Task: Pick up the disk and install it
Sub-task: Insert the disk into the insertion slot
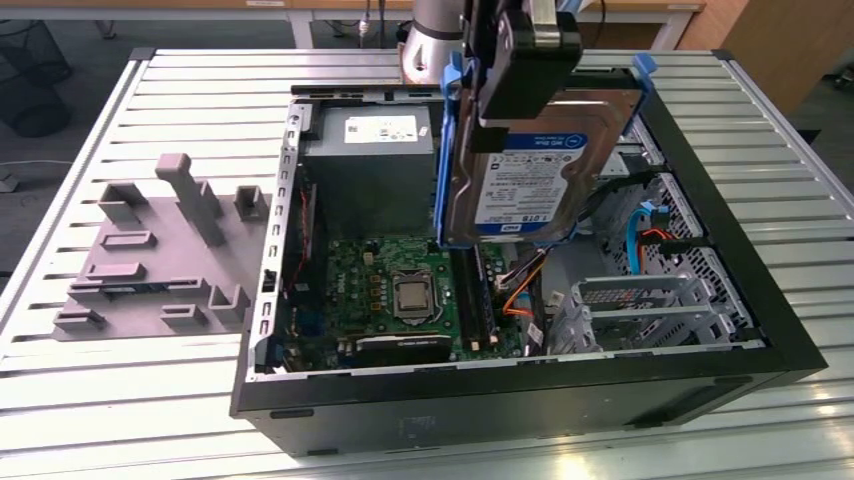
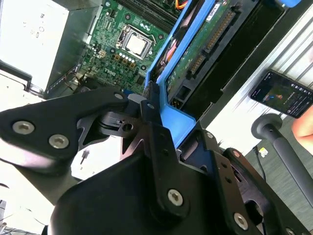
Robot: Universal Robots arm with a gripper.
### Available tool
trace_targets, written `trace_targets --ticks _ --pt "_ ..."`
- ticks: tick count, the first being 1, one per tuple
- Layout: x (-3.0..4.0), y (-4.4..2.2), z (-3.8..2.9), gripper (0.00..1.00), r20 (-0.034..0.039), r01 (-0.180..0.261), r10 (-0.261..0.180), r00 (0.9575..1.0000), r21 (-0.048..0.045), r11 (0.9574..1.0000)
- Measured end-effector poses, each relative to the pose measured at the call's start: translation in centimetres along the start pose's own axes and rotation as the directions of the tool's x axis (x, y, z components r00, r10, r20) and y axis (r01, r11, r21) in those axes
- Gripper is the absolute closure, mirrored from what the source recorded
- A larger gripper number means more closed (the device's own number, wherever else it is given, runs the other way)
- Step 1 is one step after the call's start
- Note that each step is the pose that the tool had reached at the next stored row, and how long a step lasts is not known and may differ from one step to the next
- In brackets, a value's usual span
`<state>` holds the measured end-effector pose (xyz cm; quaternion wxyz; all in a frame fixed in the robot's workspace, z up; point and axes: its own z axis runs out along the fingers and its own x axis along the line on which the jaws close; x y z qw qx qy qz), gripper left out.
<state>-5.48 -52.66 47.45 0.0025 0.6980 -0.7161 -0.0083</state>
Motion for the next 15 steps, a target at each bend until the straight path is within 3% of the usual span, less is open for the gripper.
trace_targets --ticks 13,15 --pt "1.91 -0.06 0.05 0.64 0.0000 0.000 0.000 1.0000 0.0000 1.0000" --pt "1.97 -0.36 0.06 0.64 0.0000 0.000 0.000 1.0000 0.0000 1.0000"
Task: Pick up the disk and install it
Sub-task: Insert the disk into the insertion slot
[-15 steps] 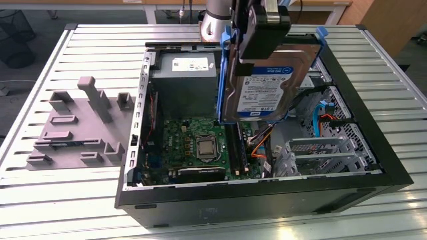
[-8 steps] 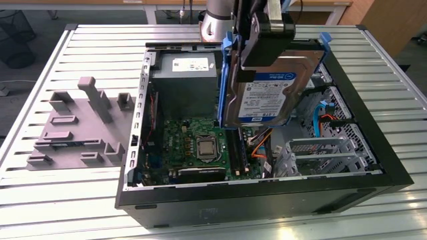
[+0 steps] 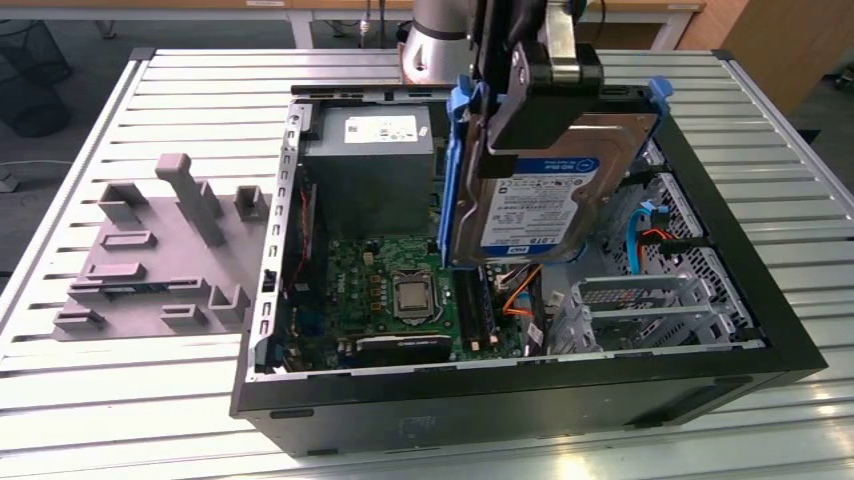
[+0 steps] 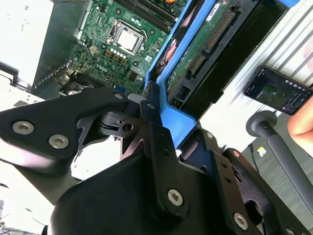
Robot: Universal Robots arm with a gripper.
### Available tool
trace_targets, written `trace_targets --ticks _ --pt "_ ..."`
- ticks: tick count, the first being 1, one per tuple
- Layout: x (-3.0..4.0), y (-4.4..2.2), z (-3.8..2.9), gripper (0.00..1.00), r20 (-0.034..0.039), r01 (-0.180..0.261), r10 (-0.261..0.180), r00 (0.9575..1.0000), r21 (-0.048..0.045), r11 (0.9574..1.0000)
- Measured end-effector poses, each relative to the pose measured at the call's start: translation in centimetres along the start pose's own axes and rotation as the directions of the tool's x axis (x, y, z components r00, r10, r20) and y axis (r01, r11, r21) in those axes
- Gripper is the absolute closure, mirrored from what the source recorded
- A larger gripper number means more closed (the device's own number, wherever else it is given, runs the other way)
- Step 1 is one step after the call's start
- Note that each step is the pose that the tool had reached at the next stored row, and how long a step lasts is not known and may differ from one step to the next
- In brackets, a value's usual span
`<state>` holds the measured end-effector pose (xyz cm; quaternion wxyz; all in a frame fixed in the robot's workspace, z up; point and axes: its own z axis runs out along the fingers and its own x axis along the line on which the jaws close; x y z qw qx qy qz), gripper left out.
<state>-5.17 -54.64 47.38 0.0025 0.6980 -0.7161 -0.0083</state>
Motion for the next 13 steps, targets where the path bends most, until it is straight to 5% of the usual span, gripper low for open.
trace_targets --ticks 6,13 --pt "0.04 -2.20 0.03 0.64 -0.0002 0.000 0.000 1.0000 -0.0038 1.0000" --pt "0.05 -2.40 0.09 0.64 -0.0002 0.000 0.000 1.0000 -0.0039 1.0000"
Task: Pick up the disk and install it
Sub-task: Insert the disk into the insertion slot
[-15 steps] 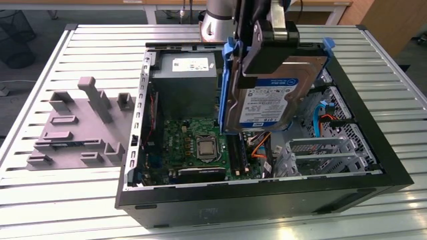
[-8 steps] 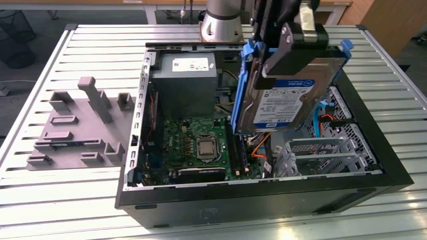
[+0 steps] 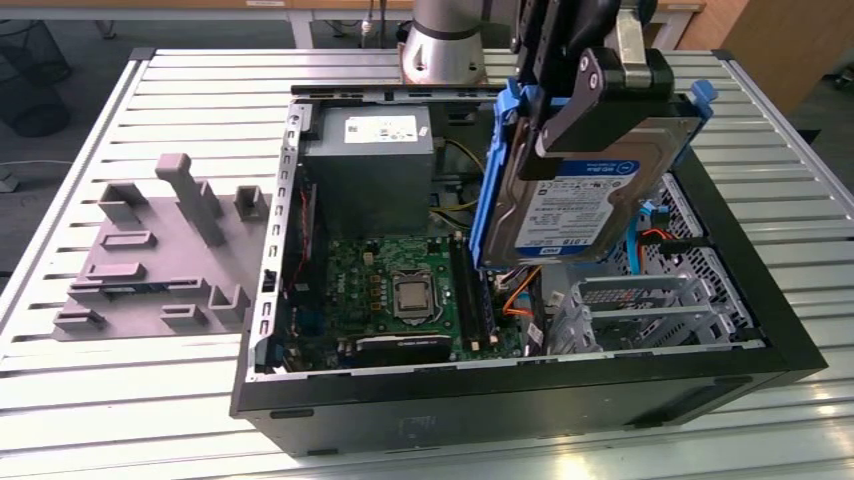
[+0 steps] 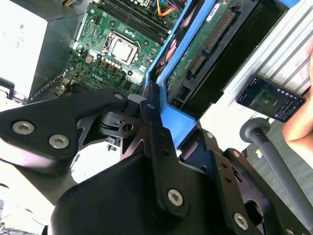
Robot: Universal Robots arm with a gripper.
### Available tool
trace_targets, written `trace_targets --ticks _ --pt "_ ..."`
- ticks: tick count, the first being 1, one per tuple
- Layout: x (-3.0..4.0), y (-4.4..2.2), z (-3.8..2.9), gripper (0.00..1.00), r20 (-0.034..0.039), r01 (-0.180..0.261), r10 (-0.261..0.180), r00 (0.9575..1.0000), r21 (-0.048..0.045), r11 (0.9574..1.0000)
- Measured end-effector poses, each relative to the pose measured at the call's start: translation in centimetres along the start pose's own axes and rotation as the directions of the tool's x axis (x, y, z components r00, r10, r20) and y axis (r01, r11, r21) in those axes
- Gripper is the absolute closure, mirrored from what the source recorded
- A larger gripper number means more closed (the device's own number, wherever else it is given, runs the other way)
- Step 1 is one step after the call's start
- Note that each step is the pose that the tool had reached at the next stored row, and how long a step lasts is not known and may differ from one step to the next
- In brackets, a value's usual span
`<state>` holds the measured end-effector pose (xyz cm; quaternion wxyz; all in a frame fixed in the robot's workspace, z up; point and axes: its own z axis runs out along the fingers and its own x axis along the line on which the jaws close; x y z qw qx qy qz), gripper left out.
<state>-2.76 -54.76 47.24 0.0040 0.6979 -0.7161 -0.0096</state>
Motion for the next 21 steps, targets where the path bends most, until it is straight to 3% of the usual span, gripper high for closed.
trace_targets --ticks 8,14,17,21 --pt "0.10 0.00 0.03 0.64 0.0002 0.000 0.000 1.0000 0.0001 1.0000" --pt "0.85 -0.10 0.12 0.64 0.0001 0.000 0.000 1.0000 0.0000 1.0000" --pt "1.04 -0.53 0.16 0.64 0.0001 0.000 0.000 1.0000 0.0000 1.0000" --pt "1.16 -1.62 0.23 0.64 0.0002 0.000 0.000 1.0000 0.0000 1.0000"
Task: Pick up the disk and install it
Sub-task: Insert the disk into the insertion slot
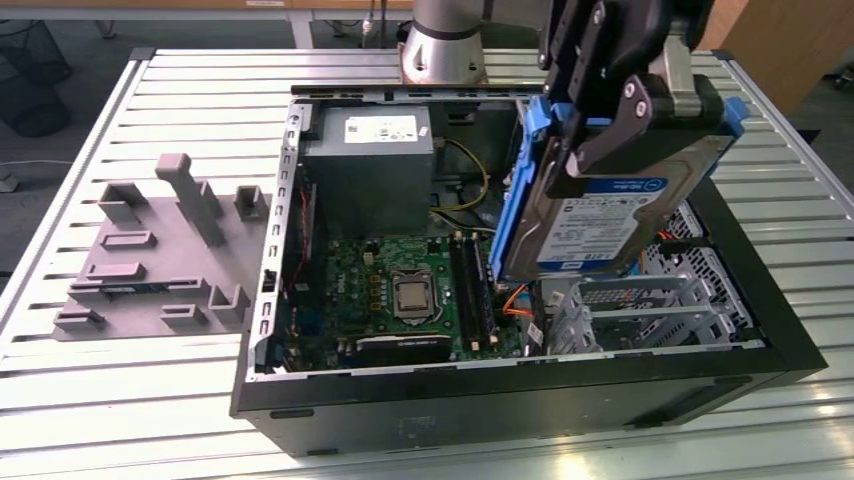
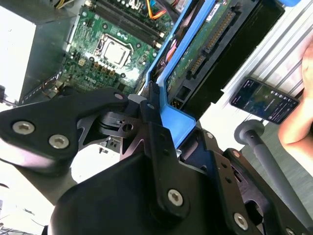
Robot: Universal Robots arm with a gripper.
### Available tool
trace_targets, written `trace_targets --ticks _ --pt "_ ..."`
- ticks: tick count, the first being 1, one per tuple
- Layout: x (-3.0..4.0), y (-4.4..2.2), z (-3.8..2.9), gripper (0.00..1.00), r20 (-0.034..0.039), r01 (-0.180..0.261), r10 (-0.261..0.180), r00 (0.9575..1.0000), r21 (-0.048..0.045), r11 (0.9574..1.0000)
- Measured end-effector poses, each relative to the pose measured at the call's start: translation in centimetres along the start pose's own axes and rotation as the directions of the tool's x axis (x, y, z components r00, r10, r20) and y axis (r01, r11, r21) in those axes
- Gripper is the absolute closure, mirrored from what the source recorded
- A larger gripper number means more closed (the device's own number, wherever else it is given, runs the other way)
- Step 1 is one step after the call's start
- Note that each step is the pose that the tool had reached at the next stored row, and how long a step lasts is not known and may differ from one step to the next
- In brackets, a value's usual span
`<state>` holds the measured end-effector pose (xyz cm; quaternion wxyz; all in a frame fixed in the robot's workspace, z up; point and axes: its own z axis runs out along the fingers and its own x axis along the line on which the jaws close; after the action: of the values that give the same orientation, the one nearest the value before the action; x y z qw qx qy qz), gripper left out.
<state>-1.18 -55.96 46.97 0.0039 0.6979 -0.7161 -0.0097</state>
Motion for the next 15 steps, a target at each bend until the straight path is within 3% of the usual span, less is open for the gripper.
trace_targets --ticks 3,15 --pt "0.02 -0.68 0.02 0.64 -0.0003 0.000 0.000 1.0000 -0.0001 1.0000" --pt "0.02 -0.80 0.05 0.64 -0.0001 0.000 0.000 1.0000 -0.0001 1.0000"
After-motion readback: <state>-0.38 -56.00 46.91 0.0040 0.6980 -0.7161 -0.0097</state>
